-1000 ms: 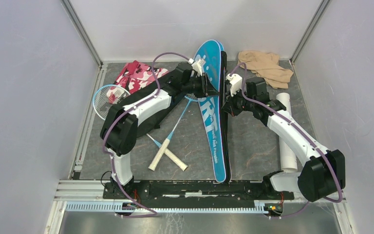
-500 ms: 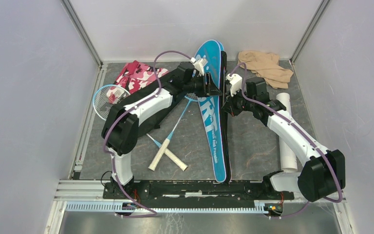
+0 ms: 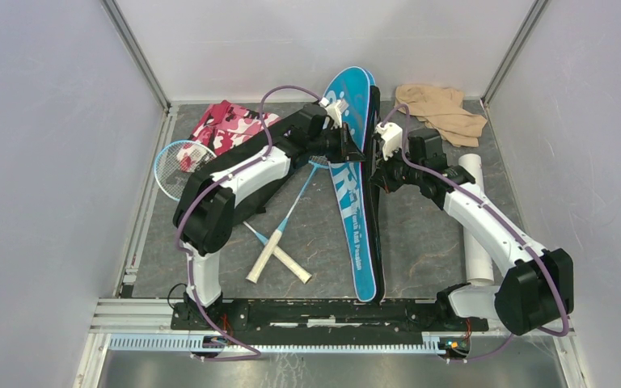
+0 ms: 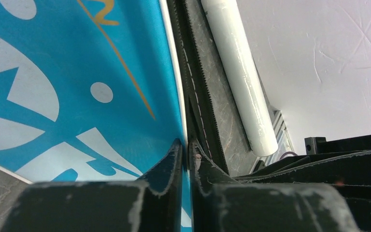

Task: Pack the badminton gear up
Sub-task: Open the racket bag at the center of the board.

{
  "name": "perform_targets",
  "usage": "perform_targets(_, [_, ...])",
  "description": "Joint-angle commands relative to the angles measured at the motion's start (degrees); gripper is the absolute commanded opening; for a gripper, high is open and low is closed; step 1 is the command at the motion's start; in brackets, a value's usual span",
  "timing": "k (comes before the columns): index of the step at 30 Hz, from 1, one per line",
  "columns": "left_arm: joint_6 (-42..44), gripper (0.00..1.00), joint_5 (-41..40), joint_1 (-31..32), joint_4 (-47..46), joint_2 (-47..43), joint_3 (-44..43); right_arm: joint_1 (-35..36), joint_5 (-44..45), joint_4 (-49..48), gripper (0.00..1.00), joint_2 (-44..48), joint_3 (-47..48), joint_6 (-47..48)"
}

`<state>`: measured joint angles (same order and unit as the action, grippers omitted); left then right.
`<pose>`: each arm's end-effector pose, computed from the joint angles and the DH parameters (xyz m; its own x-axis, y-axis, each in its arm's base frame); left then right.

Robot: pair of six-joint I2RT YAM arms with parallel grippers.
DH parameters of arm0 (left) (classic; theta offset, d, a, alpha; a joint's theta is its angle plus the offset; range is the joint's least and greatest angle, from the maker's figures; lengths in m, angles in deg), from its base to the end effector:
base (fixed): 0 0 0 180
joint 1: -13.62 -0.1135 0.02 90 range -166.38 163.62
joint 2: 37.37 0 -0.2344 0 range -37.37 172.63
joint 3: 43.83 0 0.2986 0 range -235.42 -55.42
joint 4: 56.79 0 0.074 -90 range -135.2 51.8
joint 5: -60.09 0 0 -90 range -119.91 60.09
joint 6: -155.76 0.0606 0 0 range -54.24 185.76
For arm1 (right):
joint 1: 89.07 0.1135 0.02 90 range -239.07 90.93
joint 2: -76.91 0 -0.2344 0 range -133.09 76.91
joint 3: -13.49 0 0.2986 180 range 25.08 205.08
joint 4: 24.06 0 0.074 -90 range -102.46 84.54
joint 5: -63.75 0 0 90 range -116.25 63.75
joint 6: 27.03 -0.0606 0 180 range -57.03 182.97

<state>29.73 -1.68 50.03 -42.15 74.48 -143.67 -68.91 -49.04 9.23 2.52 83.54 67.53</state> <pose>0.3960 -0.3277 0.2118 -0.7997 -0.0542 -0.5980 0.4857 0.5271 -0.6973 0.3275 0.1453 0.2374 -0.5232 -0.2702 -0.8083 -0.6494 0.7406 0.1728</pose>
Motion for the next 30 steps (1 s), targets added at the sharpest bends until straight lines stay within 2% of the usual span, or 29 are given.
perform_targets(1, [1.75, 0.06, 2.05, -0.01, -1.47, -1.31, -2.18, 0.18, 4.03, -1.23, 0.0, 2.79, 0.46, 1.3])
perform_targets(3, [1.59, 0.02, 3.03, -0.18, -2.2, -1.67, -1.98, 0.21, 5.78, -0.91, 0.0, 3.18, 0.59, 1.63])
perform_targets(8, [1.76, 0.02, 4.59, -0.69, -4.13, -3.19, -1.59, -0.29, 9.82, 0.85, 0.0, 3.05, 1.69, 2.55])
perform_targets(11, [1.47, 0.02, 5.54, -0.78, -5.94, -4.22, -0.58, -1.5, 9.3, 1.33, 0.01, 2.85, 2.54, 2.65])
perform_targets(13, [0.94, 0.02, 6.33, -0.81, -7.37, -4.66, 0.3, -2.02, 7.81, 1.42, 0.07, 2.85, 3.36, 2.57])
perform_targets(17, [-0.09, 0.02, 7.43, -0.81, -9.57, -5.23, 1.77, -2.67, 6.4, 0.64, 0.35, 2.7, 5.33, 1.62])
perform_targets(19, [-0.35, 0.02, 7.86, -0.81, -10.53, -5.66, 2.58, -2.76, 5.42, 0.47, 0.42, 2.05, 6.32, 1.27])
perform_targets(24, [-1.32, 0.02, 8.61, -0.81, -12.17, -6.2, 3.9, -2.78, 5.21, 0.5, 0.53, -0.45, 8.62, -0.26])
perform_targets(30, [-2.52, 0.02, 9.27, -0.81, -13.56, -6.47, 4.64, -2.91, 7.46, 0.73, 0.54, -3.4, 10.03, -1.54])
